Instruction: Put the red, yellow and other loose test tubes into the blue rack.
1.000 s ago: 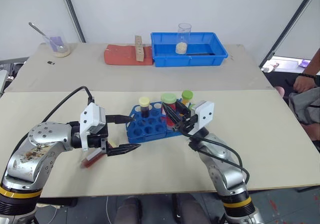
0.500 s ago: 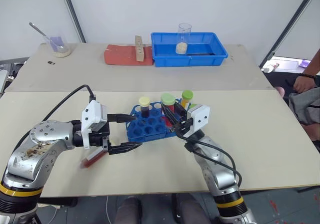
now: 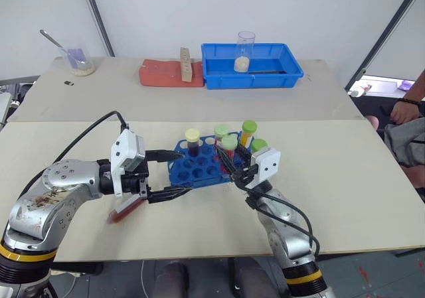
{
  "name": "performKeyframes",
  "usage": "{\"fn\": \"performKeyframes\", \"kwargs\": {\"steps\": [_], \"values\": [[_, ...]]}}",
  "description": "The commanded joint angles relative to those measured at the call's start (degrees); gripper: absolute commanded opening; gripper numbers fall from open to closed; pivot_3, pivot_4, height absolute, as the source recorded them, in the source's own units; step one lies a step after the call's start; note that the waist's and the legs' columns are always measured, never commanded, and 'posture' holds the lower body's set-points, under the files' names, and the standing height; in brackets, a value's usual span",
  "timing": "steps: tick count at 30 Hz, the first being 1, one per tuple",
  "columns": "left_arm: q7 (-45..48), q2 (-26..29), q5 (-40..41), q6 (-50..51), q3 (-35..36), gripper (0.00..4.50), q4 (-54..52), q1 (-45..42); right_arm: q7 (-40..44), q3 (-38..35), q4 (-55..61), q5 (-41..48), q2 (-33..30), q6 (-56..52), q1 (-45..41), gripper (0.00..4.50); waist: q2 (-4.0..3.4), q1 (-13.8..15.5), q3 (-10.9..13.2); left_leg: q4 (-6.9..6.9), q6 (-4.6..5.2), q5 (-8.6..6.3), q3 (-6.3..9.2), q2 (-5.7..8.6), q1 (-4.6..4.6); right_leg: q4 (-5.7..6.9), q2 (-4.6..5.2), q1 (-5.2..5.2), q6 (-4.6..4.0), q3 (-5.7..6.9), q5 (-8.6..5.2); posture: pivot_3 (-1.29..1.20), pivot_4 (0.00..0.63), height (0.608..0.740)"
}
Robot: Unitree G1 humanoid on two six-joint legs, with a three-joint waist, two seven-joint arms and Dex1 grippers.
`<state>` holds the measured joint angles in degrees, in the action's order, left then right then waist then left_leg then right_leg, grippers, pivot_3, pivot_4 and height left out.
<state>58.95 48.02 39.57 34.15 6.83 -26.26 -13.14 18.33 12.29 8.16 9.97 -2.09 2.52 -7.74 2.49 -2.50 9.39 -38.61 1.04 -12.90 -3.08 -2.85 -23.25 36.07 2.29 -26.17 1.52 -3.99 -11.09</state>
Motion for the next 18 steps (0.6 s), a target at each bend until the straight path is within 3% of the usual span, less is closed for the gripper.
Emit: {"fn": "performKeyframes", "kwargs": {"steps": [1, 3, 7, 13, 18], "values": [[-1.36, 0.55, -0.54, 0.34, 0.38, 4.50, -1.18, -0.87, 2.38, -0.08, 5.22, 0.81, -2.64, -2.61, 0.96, 3.80, 0.00, 0.01, 0.00, 0.00, 0.00, 0.00, 0.00, 0.00, 0.00, 0.00, 0.00, 0.00, 0.00, 0.00, 0.00, 0.00, 0.150, 0.740], [-2.01, 1.64, -2.36, 0.28, -0.02, 4.50, -1.24, -0.58, 4.04, 0.18, 8.34, 0.84, -5.73, -4.99, 2.68, 4.41, 0.00, 0.03, 0.00, 0.00, 0.00, 0.00, 0.00, 0.00, 0.01, 0.00, 0.00, 0.00, -0.01, 0.00, 0.00, 0.00, 0.150, 0.740], [-2.44, 6.12, -5.45, 1.95, 0.39, 4.50, -1.76, 0.60, 7.68, -1.01, 15.87, 2.42, -13.11, -12.65, 6.20, 4.41, 0.00, 0.07, 0.00, 0.01, 0.00, 0.00, 0.00, 0.00, 0.02, 0.00, -0.01, 0.00, -0.03, 0.00, -0.03, 0.00, 0.150, 0.740], [1.41, 20.73, -11.77, 4.94, 0.95, 4.50, -1.18, 4.21, 19.66, -5.50, 27.41, 12.58, -27.56, -21.87, 8.91, 4.41, 0.01, 0.04, 0.01, 0.09, -0.01, 0.00, -0.07, -0.01, 0.12, 0.00, 0.01, -0.01, -0.06, 0.00, -0.07, 0.00, 0.150, 0.740], [3.26, 26.99, -13.95, 7.15, -0.27, 4.50, 1.92, 3.07, 29.14, -7.06, 30.66, 20.18, -37.28, -27.30, 5.02, 4.41, 0.01, 0.37, 0.02, 0.31, -0.01, 0.00, -0.11, -0.01, 0.32, -0.03, 0.01, 0.05, -0.13, 0.02, -0.13, 0.00, 0.150, 0.740]]}}
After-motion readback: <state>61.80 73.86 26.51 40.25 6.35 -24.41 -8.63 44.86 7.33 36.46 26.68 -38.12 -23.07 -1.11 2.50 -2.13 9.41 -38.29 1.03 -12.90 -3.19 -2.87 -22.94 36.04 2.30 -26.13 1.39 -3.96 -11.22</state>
